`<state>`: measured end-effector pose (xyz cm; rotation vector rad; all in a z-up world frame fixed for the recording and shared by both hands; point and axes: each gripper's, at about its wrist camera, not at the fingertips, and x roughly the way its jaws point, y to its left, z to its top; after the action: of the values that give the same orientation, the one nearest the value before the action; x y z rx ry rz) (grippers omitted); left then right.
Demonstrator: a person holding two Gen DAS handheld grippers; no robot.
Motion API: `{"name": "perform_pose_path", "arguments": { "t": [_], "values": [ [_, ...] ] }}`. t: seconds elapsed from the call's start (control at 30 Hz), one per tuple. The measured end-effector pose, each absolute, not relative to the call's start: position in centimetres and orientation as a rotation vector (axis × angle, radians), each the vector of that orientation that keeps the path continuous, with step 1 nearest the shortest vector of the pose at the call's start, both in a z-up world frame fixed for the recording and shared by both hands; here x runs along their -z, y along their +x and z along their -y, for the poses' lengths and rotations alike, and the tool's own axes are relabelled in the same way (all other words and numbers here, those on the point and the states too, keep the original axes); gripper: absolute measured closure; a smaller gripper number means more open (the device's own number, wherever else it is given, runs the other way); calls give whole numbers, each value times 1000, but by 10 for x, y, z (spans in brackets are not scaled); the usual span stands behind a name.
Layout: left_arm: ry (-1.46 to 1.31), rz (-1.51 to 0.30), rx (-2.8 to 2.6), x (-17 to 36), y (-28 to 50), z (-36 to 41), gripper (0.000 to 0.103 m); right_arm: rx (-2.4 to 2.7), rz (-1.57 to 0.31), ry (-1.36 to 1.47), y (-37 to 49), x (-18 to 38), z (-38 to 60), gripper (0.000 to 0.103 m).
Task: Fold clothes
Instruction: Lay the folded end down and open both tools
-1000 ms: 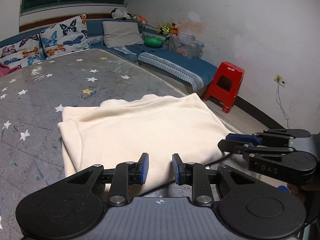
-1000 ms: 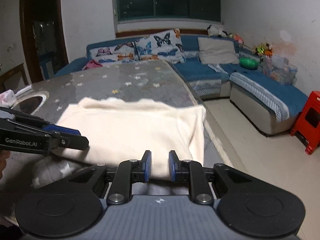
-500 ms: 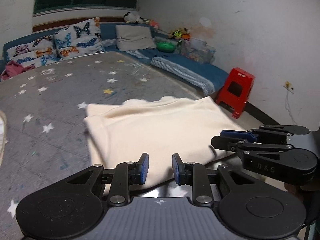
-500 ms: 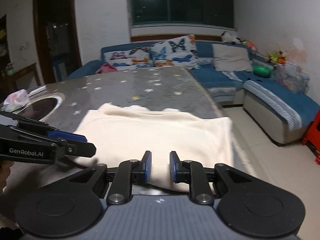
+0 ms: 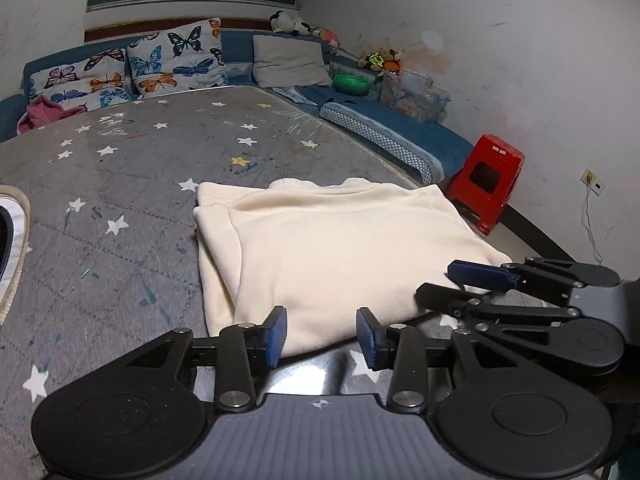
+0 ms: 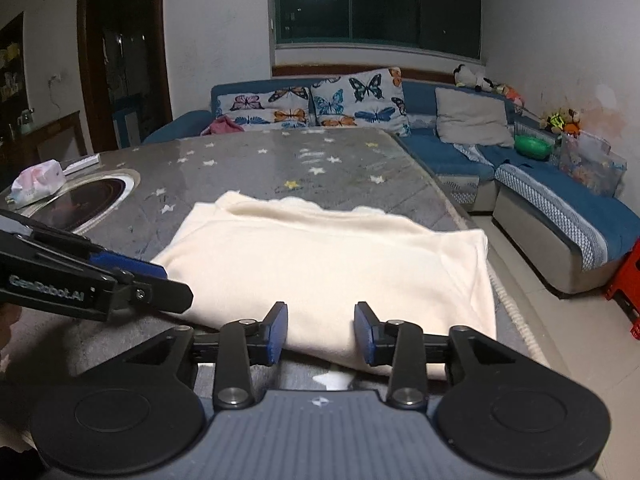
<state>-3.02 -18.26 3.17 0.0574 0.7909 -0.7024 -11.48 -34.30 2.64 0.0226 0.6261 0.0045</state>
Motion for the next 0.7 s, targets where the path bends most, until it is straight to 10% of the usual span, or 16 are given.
{"name": "perform_pose_path", "arguments": {
  "t": [0.7],
  "values": [
    [79,-744,649,-44,-55,172,11,53,-605,71,-141,-36,340,27]
  ]
}}
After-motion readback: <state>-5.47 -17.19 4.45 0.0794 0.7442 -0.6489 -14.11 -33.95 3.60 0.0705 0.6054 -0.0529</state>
